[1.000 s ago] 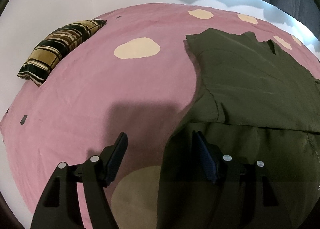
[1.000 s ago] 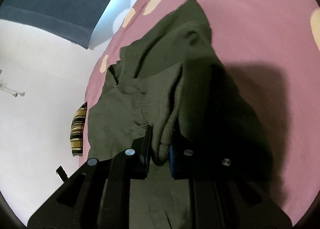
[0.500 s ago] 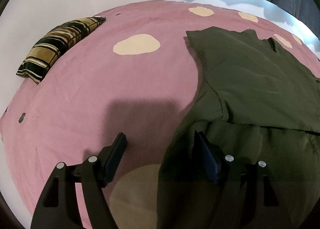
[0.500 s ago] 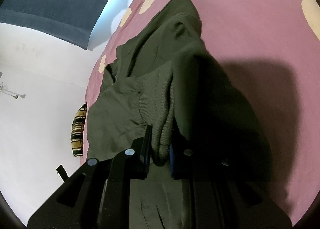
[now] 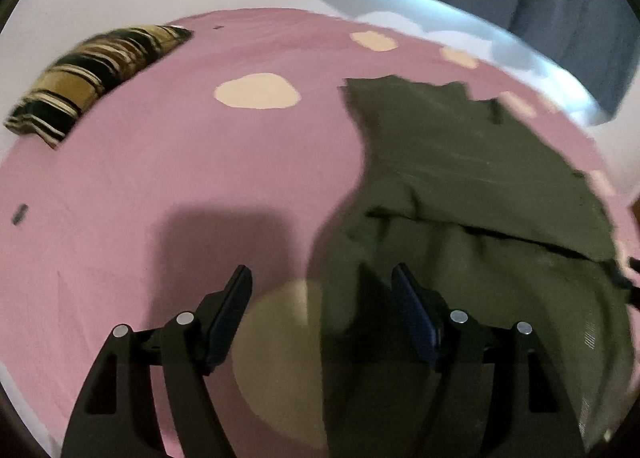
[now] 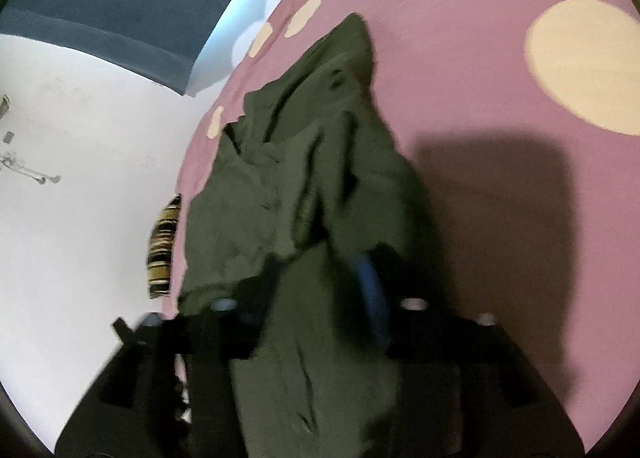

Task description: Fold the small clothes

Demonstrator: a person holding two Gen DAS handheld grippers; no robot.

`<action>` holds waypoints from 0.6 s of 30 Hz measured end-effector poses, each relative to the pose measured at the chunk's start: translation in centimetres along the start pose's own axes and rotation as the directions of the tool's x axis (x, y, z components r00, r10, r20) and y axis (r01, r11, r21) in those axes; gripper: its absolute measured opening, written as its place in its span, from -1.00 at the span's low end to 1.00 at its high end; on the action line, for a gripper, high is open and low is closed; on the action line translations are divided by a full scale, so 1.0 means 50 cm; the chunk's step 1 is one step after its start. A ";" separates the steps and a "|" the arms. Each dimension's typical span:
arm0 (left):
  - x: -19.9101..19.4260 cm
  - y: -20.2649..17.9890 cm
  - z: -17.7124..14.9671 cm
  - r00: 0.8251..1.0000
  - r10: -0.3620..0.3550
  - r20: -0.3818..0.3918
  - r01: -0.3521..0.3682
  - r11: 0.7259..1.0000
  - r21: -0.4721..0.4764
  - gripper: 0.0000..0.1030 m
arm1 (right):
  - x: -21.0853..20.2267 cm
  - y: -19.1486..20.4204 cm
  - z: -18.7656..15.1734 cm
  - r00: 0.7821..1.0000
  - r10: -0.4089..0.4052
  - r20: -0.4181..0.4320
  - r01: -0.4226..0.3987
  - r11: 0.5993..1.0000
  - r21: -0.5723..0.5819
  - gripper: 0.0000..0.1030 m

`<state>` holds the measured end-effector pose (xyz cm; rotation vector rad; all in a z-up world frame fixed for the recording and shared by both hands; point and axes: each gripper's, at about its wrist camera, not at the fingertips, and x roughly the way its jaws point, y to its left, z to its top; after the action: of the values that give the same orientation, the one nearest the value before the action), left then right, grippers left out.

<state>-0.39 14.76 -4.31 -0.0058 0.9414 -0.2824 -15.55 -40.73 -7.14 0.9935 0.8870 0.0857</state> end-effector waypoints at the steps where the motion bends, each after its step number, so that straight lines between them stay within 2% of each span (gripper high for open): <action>1: -0.014 0.003 -0.011 0.999 -0.040 -0.001 0.040 0.999 0.007 0.42 | -0.012 -0.004 -0.008 1.000 -0.007 0.003 0.007 1.000 -0.009 0.02; 5: -0.061 0.001 -0.055 0.991 -0.133 -0.003 0.133 0.989 0.059 0.45 | -0.060 -0.028 -0.048 1.000 0.002 -0.014 -0.003 1.000 -0.025 0.02; 7: -0.081 -0.001 -0.083 0.978 -0.207 -0.023 0.208 0.976 0.071 0.47 | -0.078 -0.036 -0.068 1.000 0.013 -0.026 -0.013 0.999 -0.030 0.03; 8: -0.089 -0.004 -0.100 0.967 -0.252 -0.040 0.254 0.964 0.072 0.48 | -0.084 -0.035 -0.078 0.999 0.017 -0.030 -0.018 0.999 -0.031 0.04; 10: -0.098 -0.013 -0.124 0.952 -0.300 -0.069 0.304 0.950 0.071 0.49 | -0.099 -0.038 -0.096 0.999 0.025 -0.039 -0.026 0.999 -0.035 0.08; 13: -0.101 -0.028 -0.160 0.919 -0.376 -0.119 0.384 0.922 0.054 0.50 | -0.116 -0.042 -0.120 0.998 0.027 -0.059 -0.030 0.999 -0.040 0.17; 15: -0.096 -0.033 -0.173 0.906 -0.401 -0.139 0.409 0.912 0.034 0.51 | -0.117 -0.041 -0.135 0.997 0.034 -0.076 -0.037 0.998 -0.042 0.18; 18: -0.090 -0.035 -0.184 0.896 -0.423 -0.136 0.427 0.904 0.006 0.56 | -0.112 -0.045 -0.159 0.991 0.054 -0.119 -0.058 0.998 -0.034 0.19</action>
<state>-10.62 15.25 -5.95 -0.1647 1.0618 -0.7140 -25.37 -39.00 -7.33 0.9864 0.9627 0.2099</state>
